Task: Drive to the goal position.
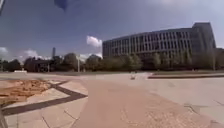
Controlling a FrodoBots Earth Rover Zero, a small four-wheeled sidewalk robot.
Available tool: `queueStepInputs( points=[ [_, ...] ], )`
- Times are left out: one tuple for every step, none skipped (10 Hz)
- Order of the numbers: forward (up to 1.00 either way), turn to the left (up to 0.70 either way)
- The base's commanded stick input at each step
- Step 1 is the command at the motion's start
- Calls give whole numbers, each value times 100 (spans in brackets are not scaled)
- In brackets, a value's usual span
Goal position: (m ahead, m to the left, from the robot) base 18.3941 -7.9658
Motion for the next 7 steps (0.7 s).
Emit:
queueStepInputs(
  points=[
    [70, 6],
    [70, 6],
    [70, 6],
    [70, 6],
    [70, 6],
    [70, 6],
    [70, 6]
  ],
)
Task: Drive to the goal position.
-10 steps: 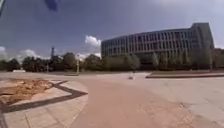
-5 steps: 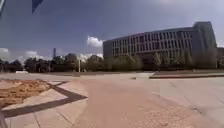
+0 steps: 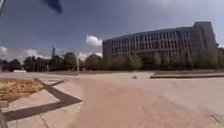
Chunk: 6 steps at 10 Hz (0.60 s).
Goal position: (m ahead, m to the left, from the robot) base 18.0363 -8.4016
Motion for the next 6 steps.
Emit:
queueStepInputs(
  points=[
    [70, 6],
    [70, 6],
    [70, 6],
    [70, 6],
    [70, -4],
    [70, -16]
  ],
)
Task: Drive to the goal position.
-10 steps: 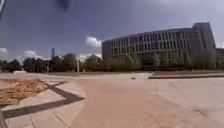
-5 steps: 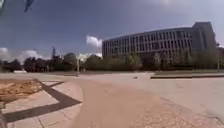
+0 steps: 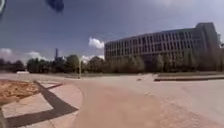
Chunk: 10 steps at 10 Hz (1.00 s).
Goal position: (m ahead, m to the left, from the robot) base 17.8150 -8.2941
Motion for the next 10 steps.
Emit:
queueStepInputs(
  points=[
    [70, -17],
    [70, -17],
    [70, -17],
    [70, -17],
    [70, -17],
    [70, -17],
    [70, -18],
    [70, -21],
    [70, -28],
    [70, 6]
  ],
)
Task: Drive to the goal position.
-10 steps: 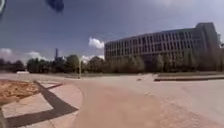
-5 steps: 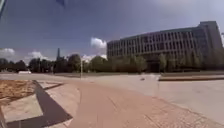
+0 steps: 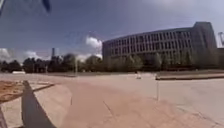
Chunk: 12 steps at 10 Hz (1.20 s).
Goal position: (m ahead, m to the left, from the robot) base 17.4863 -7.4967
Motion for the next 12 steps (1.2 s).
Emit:
queueStepInputs(
  points=[
    [70, 6],
    [70, 6],
    [70, 6],
    [70, 6],
    [70, 6],
    [70, 6],
    [70, 6],
    [70, 6],
    [70, 6],
    [70, 6],
    [70, 6],
    [70, 6]
  ],
)
